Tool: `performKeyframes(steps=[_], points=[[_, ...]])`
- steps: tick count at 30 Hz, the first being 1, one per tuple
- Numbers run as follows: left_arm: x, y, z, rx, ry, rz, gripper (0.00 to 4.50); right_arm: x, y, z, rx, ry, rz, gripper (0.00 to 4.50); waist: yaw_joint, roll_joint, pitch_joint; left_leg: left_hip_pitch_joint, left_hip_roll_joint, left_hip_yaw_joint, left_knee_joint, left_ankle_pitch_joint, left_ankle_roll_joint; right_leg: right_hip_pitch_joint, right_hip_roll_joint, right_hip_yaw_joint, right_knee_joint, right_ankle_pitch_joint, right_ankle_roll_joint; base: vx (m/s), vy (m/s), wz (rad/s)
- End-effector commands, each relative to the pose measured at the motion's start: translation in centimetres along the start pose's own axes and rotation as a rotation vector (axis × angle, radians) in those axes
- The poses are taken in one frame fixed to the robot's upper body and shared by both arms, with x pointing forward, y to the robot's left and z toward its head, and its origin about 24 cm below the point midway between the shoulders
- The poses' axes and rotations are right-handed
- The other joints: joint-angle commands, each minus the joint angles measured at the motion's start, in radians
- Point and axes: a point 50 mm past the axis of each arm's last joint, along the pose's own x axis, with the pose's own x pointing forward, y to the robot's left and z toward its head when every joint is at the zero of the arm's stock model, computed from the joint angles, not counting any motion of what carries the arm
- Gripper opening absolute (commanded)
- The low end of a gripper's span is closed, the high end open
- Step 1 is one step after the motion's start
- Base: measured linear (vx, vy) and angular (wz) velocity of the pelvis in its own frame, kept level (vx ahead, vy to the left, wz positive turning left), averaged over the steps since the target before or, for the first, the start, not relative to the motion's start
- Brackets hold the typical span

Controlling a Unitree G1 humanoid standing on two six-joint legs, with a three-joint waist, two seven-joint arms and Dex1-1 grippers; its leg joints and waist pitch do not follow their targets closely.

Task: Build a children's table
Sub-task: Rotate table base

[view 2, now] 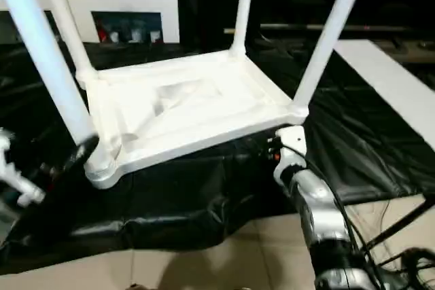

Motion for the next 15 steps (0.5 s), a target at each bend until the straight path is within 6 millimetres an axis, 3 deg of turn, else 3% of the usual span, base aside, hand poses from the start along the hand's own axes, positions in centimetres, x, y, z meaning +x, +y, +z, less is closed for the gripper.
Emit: performKeyframes(steps=[1,2,3,5,6,7,8,10,11,12,13,14,15], points=[[1.6,-0.4,0.1,-0.045,-0.018,-0.041,4.43,0.3,-1.0,0.2,-0.007,0.022,-0.060,3.32,-0.001,0.017,-0.050,0.048,0.030,-0.029,-0.095,-0.655,-0.076,0.004,-0.033,0.011,-0.091,-0.507,-0.106,0.000,0.000,0.00],[2.2,-0.9,0.5,-0.081,-0.042,-0.076,4.43,0.5,-1.0,0.3,-0.015,0.025,-0.069,3.32,-0.004,0.015,-0.049,0.048,0.029,-0.027,-0.094,-0.650,-0.072,0.002,-0.032,0.012,-0.095,-0.518,-0.107,0.000,0.000,0.00],[2.5,-1.2,0.7,-0.104,-0.058,-0.099,4.43,0.6,-1.0,0.4,-0.020,0.027,-0.074,3.32,-0.005,-0.004,-0.050,0.046,0.029,-0.027,-0.090,-0.631,-0.064,0.006,-0.035,0.009,-0.094,-0.532,-0.108,0.000,0.000,0.00],[3.1,-1.9,0.9,-0.110,-0.064,-0.148,4.43,0.8,-0.9,0.5,-0.012,0.028,-0.078,3.32,-0.006,0.000,-0.046,0.039,0.032,-0.030,-0.094,-0.628,-0.063,0.010,-0.036,0.006,-0.093,-0.553,-0.101,0.000,0.000,0.00],[3.3,-2.5,1.1,-0.112,-0.054,-0.179,4.43,1.1,-0.4,0.7,-0.013,0.019,-0.061,3.32,-0.009,0.010,-0.046,0.039,0.031,-0.033,-0.096,-0.645,-0.069,0.011,-0.035,0.002,-0.094,-0.571,-0.089,0.000,0.000,0.00],[3.4,-2.9,1.2,-0.098,-0.042,-0.205,4.43,1.4,0.0,0.9,-0.023,0.012,-0.055,3.32,-0.014,0.006,-0.044,0.040,0.031,-0.034,-0.097,-0.664,-0.071,0.010,-0.033,-0.003,-0.100,-0.595,-0.075,0.000,0.000,0.00],[3.4,-3.1,1.3,-0.089,-0.034,-0.221,4.43,1.5,0.2,1.1,-0.028,0.006,-0.050,3.32,-0.016,0.007,-0.042,0.042,0.031,-0.036,-0.097,-0.674,-0.071,0.010,-0.033,-0.007,-0.102,-0.610,-0.068,0.000,0.000,0.00],[3.4,-3.6,1.1,-0.068,-0.006,-0.247,4.43,2.1,0.4,1.5,-0.012,-0.015,-0.069,3.32,-0.022,0.014,-0.039,0.053,0.033,-0.041,-0.101,-0.735,-0.073,0.011,-0.027,-0.029,-0.112,-0.641,-0.052,0.000,0.000,0.00],[3.4,-3.7,0.9,-0.085,-0.005,-0.249,4.43,2.2,0.4,1.4,-0.013,-0.011,-0.089,3.32,-0.021,0.039,-0.037,0.054,0.037,-0.044,-0.110,-0.769,-0.081,0.016,-0.024,-0.037,-0.106,-0.616,-0.056,0.000,0.000,0.00],[3.4,-4.0,0.7,-0.097,0.000,-0.251,4.43,2.4,0.4,1.3,-0.018,-0.002,-0.104,3.32,-0.014,0.043,-0.030,0.007,0.070,-0.034,-0.182,-0.876,-0.088,0.076,0.008,-0.063,-0.017,-0.443,-0.084,-0.062,0.005,-0.15],[3.4,-4.3,0.7,-0.116,-0.003,-0.264,4.43,2.5,0.5,1.4,-0.002,-0.005,-0.097,3.32,0.016,0.050,-0.024,-0.043,0.093,-0.010,-0.236,-0.921,-0.083,0.115,0.018,-0.062,0.102,-0.344,-0.095,-0.083,-0.022,-0.03],[3.4,-4.6,0.7,-0.138,-0.004,-0.282,4.43,2.7,0.6,1.5,0.011,-0.007,-0.092,3.32,0.064,0.061,-0.030,-0.072,0.095,0.030,-0.247,-0.945,-0.090,0.125,0.018,-0.062,0.157,-0.257,-0.100,-0.070,-0.029,0.03],[3.4,-4.8,0.8,-0.151,-0.003,-0.295,4.43,2.8,0.7,1.6,0.021,-0.011,-0.086,3.32,0.054,0.005,-0.044,0.015,0.069,0.058,-0.184,-0.762,-0.049,0.060,0.003,0.023,0.115,-0.413,-0.051,0.055,-0.126,0.21]])
